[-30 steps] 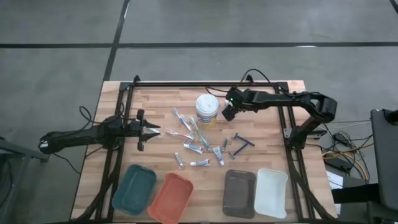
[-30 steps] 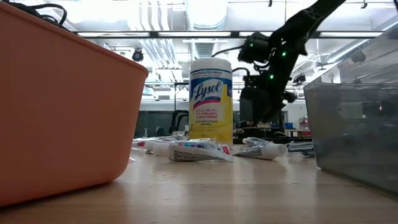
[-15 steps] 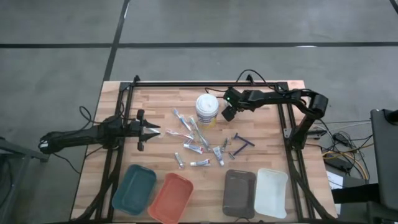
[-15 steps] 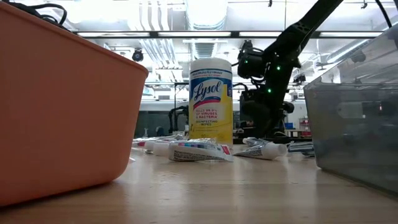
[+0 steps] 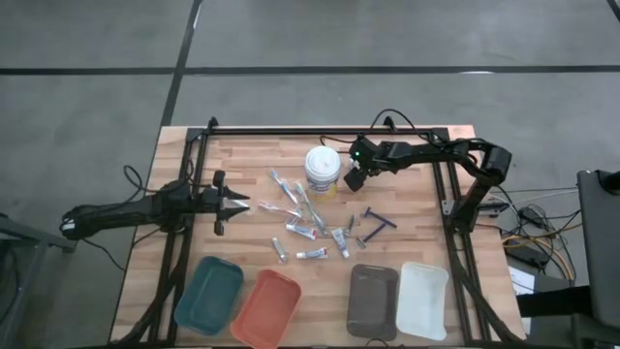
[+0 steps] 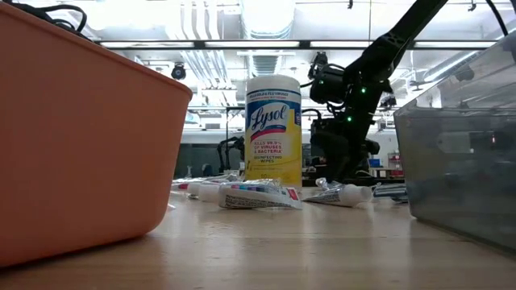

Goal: Pick & Place Travel size toiletries
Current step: Put the white toothpaste into the black bin

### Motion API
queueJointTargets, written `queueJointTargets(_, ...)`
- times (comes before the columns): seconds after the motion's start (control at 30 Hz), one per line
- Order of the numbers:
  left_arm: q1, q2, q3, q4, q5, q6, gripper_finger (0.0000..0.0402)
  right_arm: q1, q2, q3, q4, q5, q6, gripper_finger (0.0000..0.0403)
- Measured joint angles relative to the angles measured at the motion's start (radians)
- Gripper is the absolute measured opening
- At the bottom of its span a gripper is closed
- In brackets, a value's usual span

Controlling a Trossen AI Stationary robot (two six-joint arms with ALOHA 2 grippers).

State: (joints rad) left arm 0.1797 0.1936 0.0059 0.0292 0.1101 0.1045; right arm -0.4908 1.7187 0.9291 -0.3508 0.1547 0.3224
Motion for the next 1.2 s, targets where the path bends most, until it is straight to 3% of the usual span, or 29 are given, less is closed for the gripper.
queueJointTargets(0.2, 0.000, 0.000, 0.000, 0.000, 0.000, 0.000, 0.0142, 0.000, 0.000, 0.000, 0.014, -0.012, -0.001, 0.0219)
queueJointTargets(0.4, 0.000, 0.000, 0.000, 0.000, 0.000, 0.000, 0.0142, 0.000, 0.000, -0.001, 0.059, -0.088, 0.007, 0.0219)
queueJointTargets(0.93, 0.000, 0.000, 0.000, 0.000, 0.000, 0.000, 0.0142, 0.008, 0.123, 0.007, 0.128, -0.053, 0.119, 0.0219)
queueJointTargets(1.2, 0.000, 0.000, 0.000, 0.000, 0.000, 0.000, 0.0142, 0.016, 0.081, 0.004, 0.090, -0.012, 0.064, 0.0219)
